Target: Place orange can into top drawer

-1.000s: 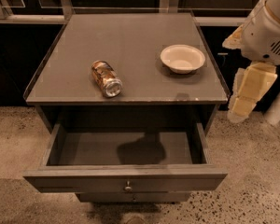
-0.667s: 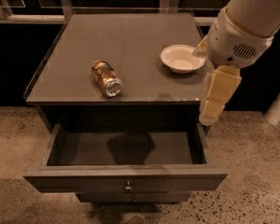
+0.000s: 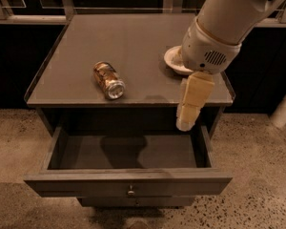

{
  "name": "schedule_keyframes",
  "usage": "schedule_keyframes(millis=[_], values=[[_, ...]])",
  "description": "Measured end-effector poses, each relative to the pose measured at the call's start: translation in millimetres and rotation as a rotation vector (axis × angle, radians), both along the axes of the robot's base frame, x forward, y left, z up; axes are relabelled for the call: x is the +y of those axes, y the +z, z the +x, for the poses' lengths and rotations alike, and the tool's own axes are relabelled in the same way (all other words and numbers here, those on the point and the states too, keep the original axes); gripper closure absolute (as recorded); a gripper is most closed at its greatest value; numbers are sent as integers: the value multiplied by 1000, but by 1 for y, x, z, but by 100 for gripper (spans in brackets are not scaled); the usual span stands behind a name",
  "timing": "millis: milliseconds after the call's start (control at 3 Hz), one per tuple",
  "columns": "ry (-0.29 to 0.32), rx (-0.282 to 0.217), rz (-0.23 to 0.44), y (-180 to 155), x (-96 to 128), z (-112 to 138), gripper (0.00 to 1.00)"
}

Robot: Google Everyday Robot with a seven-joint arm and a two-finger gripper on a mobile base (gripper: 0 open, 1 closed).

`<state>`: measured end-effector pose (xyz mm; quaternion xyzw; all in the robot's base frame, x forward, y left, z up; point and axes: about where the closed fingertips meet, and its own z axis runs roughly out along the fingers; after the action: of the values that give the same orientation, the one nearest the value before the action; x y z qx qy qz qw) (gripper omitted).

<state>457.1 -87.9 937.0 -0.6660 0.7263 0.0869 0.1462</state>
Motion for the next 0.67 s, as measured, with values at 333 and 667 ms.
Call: schedule_keyframes(millis=[333, 667], values=[[-41, -38, 17, 0, 3, 2, 0], [-17, -116, 70, 1, 32, 30, 0]])
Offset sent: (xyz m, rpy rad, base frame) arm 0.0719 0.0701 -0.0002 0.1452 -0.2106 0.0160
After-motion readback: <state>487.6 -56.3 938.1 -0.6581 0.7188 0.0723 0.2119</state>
